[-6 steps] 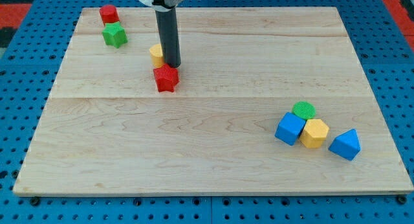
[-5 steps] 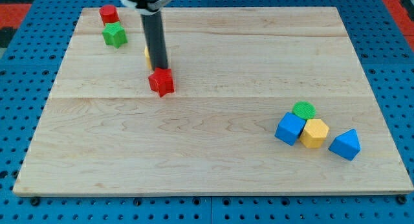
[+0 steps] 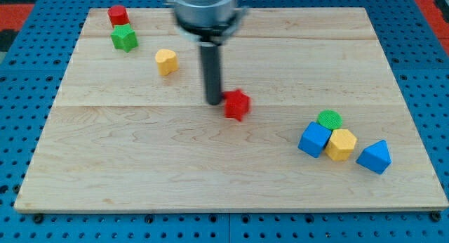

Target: Move the red star near the blue cube

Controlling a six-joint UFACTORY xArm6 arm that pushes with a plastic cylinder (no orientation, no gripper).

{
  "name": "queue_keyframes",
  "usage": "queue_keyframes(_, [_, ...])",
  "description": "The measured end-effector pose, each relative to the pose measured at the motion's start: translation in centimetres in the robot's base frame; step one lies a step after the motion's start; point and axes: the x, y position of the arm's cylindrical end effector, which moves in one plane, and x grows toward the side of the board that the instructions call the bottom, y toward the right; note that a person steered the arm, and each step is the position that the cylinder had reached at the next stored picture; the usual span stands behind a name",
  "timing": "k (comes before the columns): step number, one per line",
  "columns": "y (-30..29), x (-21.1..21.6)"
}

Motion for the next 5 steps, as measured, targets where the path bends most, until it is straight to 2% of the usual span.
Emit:
queue_keyframes(1, [11.8, 0.0])
queue_keyframes(2, [17.0, 0.2])
queue_keyframes(3, [15.5, -3.0])
queue_keyframes(5, [4.4, -1.2])
